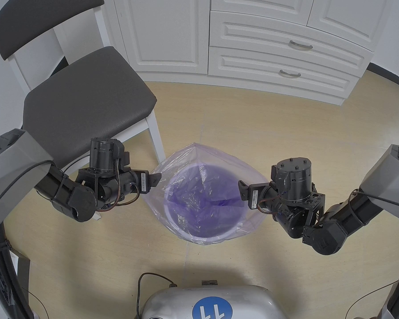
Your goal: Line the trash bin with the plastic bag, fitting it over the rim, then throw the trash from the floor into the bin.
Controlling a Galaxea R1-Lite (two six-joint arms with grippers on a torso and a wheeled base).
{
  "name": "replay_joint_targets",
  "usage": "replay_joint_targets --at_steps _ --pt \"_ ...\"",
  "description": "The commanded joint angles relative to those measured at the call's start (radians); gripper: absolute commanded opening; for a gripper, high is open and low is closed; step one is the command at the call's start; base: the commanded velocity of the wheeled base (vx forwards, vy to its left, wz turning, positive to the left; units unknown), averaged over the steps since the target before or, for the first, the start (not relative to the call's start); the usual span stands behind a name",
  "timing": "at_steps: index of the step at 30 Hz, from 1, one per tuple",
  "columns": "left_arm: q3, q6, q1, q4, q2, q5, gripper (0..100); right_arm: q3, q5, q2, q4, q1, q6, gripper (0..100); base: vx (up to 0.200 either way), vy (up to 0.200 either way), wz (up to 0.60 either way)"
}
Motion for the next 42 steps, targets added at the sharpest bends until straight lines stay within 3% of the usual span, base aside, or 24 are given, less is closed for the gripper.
replay_joint_targets --at_steps 1,5,10,14,18,22,27,32,37,42 --pt "0.007 0.02 0.04 -0.018 0.041 -0.004 100 0.004 -0.019 0.058 -0.041 -0.025 -0.037 100 0.0 0.0 0.0" --pt "0.006 0.02 0.047 -0.048 0.09 -0.004 100 0.002 -0.05 0.098 -0.103 -0.045 -0.056 100 0.0 0.0 0.0" --pt "0.001 0.02 0.046 -0.227 0.192 0.004 100 -0.067 -0.07 0.207 -0.212 -0.097 -0.093 100 0.0 0.0 0.0" --pt "-0.002 0.022 0.047 -0.253 0.204 0.003 100 -0.127 -0.108 0.281 -0.304 -0.131 -0.131 100 0.0 0.0 0.0" --pt "-0.003 0.022 0.047 -0.258 0.205 0.001 100 -0.14 -0.102 0.33 -0.38 -0.157 -0.189 100 0.0 0.0 0.0" --pt "0.0 0.022 0.046 -0.264 0.21 0.001 100 -0.14 -0.094 0.339 -0.385 -0.174 -0.195 100 0.0 0.0 0.0" --pt "-0.008 0.022 0.046 -0.264 0.218 0.001 100 -0.137 -0.032 0.333 -0.362 -0.208 -0.185 100 0.0 0.0 0.0" --pt "-0.036 0.012 0.046 -0.284 0.233 0.003 100 -0.156 0.002 0.328 -0.311 -0.22 -0.122 100 0.0 0.0 0.0" --pt "-0.043 0.012 0.049 -0.318 0.244 0.004 100 -0.18 0.091 0.264 -0.166 -0.223 0.038 100 0.0 0.0 0.0" --pt "-0.043 0.011 0.055 -0.321 0.242 0.0 100 -0.252 0.206 0.189 0.069 -0.234 0.257 100 0.0 0.0 0.0"
